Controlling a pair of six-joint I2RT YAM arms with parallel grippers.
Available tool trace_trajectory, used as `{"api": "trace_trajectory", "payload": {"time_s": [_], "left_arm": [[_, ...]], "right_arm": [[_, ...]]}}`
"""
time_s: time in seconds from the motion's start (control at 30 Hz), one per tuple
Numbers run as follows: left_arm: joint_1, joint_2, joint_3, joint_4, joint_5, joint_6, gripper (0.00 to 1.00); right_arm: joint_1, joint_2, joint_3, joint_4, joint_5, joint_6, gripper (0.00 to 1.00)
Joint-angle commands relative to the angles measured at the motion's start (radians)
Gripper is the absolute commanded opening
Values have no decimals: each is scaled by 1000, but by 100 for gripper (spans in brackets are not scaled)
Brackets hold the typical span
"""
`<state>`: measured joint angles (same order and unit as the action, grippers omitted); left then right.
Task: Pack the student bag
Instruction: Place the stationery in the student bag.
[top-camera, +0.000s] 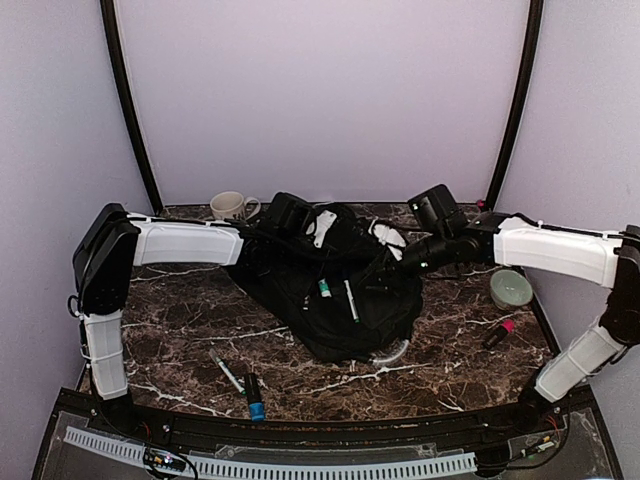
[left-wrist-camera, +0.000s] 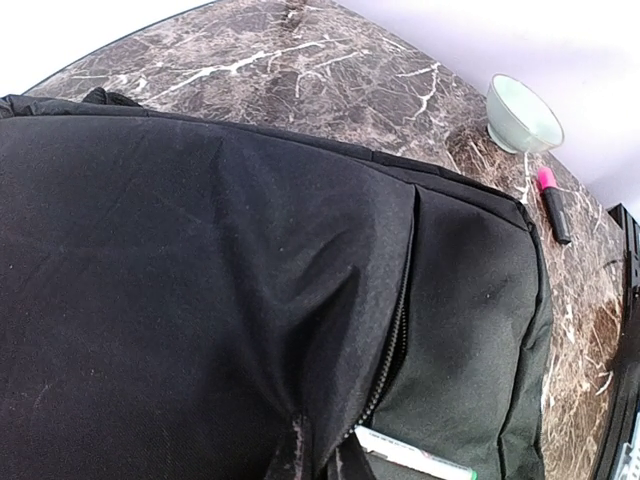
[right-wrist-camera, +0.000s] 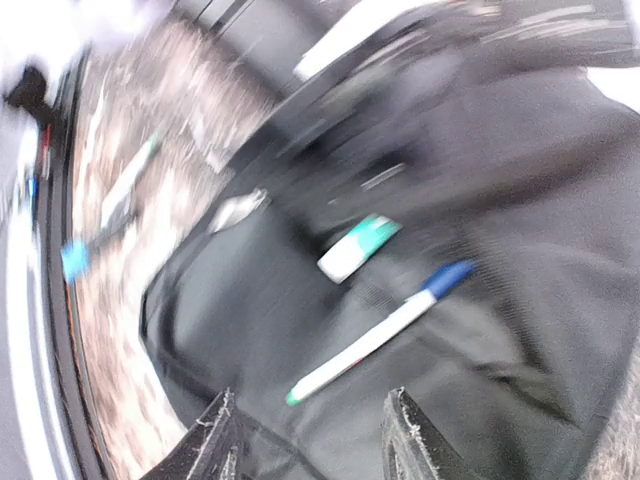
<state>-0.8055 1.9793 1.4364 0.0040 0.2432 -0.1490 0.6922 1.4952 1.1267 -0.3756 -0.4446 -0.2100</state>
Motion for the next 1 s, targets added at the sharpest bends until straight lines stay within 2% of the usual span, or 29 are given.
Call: {"api": "trace_trajectory", "payload": {"time_s": [0.0,0.33,0.63,0.83,0.87,0.97], "left_arm": [[-27,-82,-6,-2,99,35,0],[-27,-82,-15,3,132,25,0],[-27,-82,-14,3,139,23,0],[-27,-82,-14,5,141,23,0],[-28,-80,-13,4,142,23,0],[-28,-79,-8,2,144,25,0]], "right_arm": [[94,-4,-94,-22,117,-320,47],[216,74,-172,120,372,-420,57],[234,148,-151,177,473,-413,53],[241,183,-145,199,478,-413,53],[240,183,-146,210,534,-426,50],[241,176,-146,267,578,-419,46]]}}
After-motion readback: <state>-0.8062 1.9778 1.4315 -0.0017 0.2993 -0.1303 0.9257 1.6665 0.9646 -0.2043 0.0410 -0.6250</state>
